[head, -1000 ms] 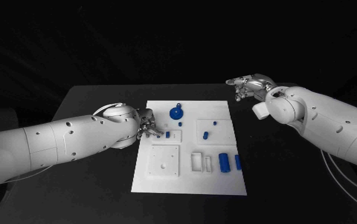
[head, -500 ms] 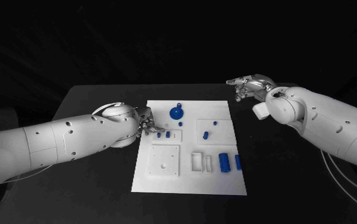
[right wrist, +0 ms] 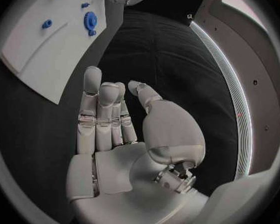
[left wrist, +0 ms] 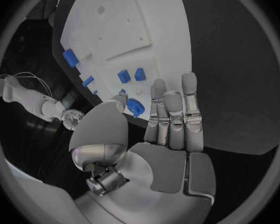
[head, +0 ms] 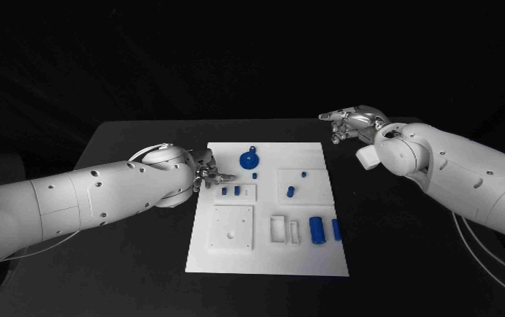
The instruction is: Assemble the parts on the task board
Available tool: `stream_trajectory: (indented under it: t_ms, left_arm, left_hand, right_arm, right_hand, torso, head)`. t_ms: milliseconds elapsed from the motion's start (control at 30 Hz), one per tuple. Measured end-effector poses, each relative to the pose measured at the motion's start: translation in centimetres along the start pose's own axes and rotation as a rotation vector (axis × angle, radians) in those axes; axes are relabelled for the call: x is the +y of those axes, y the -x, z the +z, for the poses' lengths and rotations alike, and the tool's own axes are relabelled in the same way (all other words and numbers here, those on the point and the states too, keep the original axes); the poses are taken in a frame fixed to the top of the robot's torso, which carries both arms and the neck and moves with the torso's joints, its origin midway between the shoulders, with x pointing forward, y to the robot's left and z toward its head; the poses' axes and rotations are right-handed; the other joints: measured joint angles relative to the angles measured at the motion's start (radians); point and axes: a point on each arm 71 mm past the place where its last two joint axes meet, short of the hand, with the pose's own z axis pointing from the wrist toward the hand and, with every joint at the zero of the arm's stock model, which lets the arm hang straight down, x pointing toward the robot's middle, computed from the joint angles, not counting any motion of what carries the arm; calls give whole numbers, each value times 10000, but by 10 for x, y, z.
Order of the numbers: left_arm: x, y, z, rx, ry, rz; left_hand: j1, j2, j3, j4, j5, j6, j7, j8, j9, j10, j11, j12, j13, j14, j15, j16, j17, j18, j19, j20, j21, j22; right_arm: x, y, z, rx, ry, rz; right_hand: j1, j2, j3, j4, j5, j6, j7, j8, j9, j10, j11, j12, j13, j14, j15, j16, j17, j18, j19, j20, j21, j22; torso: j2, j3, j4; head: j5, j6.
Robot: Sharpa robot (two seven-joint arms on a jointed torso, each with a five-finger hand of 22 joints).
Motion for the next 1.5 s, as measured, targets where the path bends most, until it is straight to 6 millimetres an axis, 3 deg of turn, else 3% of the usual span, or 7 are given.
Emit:
stream_trajectory:
  t_ms: [67,200,433,600,833,1100,1500]
  left_arm:
    - [0,1,0,-99,-85,-143]
    - [-2,6,-2,-438,-617,-545]
    - [-23,11,-7,-1314,-2555,-825]
    - [-44,14,-11,-2075,-4072,-236]
    - [-64,15,-13,-2920,-5359,759]
    - [-74,16,-8,-3269,-5772,1582]
    - [-76,11,3,-2985,-5623,2496]
  left_hand:
    - [631,386,-6,-176,395,-201,54,-3,-57,-59,57,-5,-37,-23,23,-64,-34,0,0,0,-80,0]
    - [3315,746,35,-2106,712,-411,217,-497,-675,-209,120,-520,-445,-78,78,-110,-58,0,-41,40,-135,-1]
    - [4973,816,323,-4186,394,1301,660,-3516,-3327,793,424,-4763,-3086,-191,334,-701,-384,241,-354,294,314,-2]
    - [5247,726,48,-4438,-258,1583,710,-4275,-3702,1051,608,-6221,-3231,-80,416,-960,-489,240,-527,377,549,-2]
    - [5314,684,-81,-4386,-318,1582,713,-4328,-3932,1034,819,-7409,-3224,44,539,-961,-499,474,-632,482,727,-3]
    - [5177,492,112,-4132,-412,962,806,-4328,-4071,215,1112,-7581,-3234,34,718,-1006,-523,628,-662,664,761,-5]
    - [5098,-15,234,-3606,-492,783,873,-4328,-4070,-219,1287,-7581,-3234,-51,878,-1046,-628,707,-622,847,560,-6]
  right_arm:
    - [0,0,0,-4,-3,0]
    - [0,1,0,-11,-7,2]
    - [-1,2,-1,-32,-6,3]
    - [1,-1,-1,56,48,19]
    - [2,-4,-1,108,77,56]
    - [3,-7,0,141,113,79]
    - [6,-10,1,92,284,107]
  right_hand:
    - [0,0,0,0,0,0,0,0,0,0,0,0,0,0,0,0,0,0,0,0,0,0]
    - [0,0,0,0,0,1,-1,0,0,0,0,0,0,0,0,0,0,1,0,0,0,0]
    - [0,0,0,0,68,2,-2,0,0,0,0,0,-11,0,0,0,-10,0,0,0,0,0]
    - [1,0,31,-31,68,3,-3,0,0,0,0,0,-41,0,0,-48,-40,0,0,0,0,-28]
    - [1,0,89,-28,126,3,-4,0,0,-2,2,0,-80,-2,3,-81,-72,-1,0,0,-56,-68]
    - [1,0,173,-59,126,-32,30,0,0,-77,33,-450,-381,-144,73,-535,-409,-5,16,24,-447,-417]
    - [-28,-28,281,-56,126,-86,84,0,0,213,143,-2163,-2163,-169,243,-2354,-1814,-60,16,197,-1393,-3200]
  torso:
    - [-4,7,0]
    - [-4,7,-6]
    - [1,7,-25]
    - [8,8,-34]
    - [8,12,-34]
    - [32,17,-60]
    - [96,45,-137]
  head:
    - [-15,17]
    - [-48,67]
    - [-104,103]
    - [-119,115]
    - [-155,148]
    - [-174,221]
    - [-156,265]
